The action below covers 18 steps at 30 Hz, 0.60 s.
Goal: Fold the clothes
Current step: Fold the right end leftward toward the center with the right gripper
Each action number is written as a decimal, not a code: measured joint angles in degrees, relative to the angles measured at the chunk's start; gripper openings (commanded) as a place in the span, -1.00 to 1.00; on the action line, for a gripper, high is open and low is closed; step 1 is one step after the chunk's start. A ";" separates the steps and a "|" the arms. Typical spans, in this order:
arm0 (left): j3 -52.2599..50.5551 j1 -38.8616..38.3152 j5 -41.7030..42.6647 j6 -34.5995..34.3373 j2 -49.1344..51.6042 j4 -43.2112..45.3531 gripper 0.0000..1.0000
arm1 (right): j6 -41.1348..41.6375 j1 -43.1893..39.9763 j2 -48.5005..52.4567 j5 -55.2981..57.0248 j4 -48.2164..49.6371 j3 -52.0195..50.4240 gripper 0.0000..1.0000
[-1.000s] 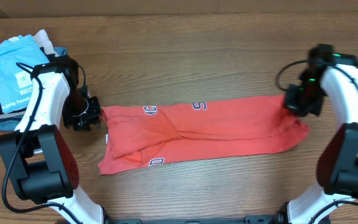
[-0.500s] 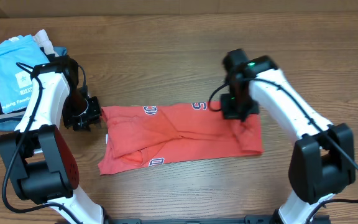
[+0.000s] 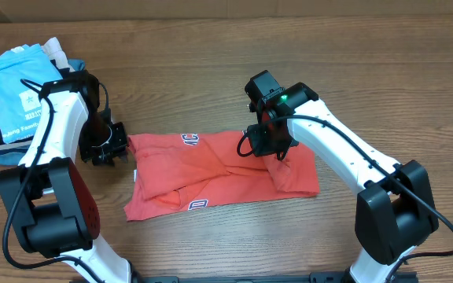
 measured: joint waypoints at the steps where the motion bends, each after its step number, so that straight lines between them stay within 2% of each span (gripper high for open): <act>1: 0.00 0.00 0.00 0.00 0.00 0.00 -0.33 | 0.09 0.00 0.00 -0.09 0.02 0.00 -0.91; 11: 0.00 0.00 0.00 0.00 0.00 -0.20 -0.33 | 0.31 0.02 0.00 -1.14 0.09 0.00 -0.89; 15: 0.00 0.00 0.00 0.00 0.00 -0.22 -0.31 | 0.28 0.63 0.00 -1.53 0.37 0.00 -0.74; 18: 0.00 0.00 0.00 0.00 0.00 -0.22 -0.31 | 0.09 1.57 0.00 -1.64 0.85 0.00 -0.35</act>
